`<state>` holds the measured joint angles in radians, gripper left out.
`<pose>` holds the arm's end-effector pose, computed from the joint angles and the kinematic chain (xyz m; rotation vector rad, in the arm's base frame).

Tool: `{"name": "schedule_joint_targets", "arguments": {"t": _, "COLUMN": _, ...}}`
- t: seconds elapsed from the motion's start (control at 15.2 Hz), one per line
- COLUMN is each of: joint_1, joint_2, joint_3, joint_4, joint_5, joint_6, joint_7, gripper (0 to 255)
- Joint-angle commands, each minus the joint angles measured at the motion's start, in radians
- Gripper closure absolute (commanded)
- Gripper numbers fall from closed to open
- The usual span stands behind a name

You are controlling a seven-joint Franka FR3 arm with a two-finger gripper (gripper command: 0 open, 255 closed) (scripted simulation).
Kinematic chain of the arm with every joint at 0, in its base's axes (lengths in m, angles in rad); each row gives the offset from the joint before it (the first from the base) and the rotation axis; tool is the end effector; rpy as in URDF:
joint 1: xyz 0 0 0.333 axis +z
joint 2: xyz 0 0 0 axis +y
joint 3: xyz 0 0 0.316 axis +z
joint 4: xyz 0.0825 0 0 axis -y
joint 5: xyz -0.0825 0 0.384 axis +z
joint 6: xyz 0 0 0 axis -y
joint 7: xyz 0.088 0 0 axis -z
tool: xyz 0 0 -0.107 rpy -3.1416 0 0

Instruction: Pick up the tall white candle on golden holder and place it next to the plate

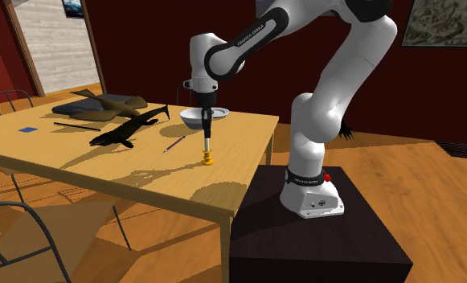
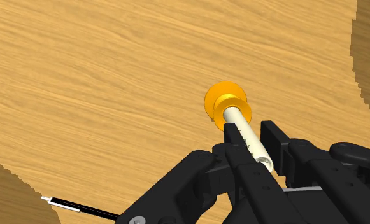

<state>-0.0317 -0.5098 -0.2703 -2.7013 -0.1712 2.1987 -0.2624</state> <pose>0.3515 -0.1095 0.3800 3.1312 0.1486 -0.0058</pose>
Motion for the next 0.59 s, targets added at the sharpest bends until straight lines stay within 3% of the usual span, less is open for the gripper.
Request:
{"name": "schedule_joint_targets", "arguments": {"t": 0.0, "joint_1": 0.0, "joint_2": 0.0, "joint_3": 0.0, "joint_4": 0.0, "joint_5": 0.0, "joint_6": 0.0, "joint_7": 0.0, "gripper": 255}}
{"name": "schedule_joint_targets", "arguments": {"t": 0.53, "joint_1": 0.0, "joint_2": -0.017, "joint_3": 0.004, "joint_4": 0.016, "joint_5": 0.002, "joint_6": -0.033, "joint_7": 0.0, "gripper": 255}}
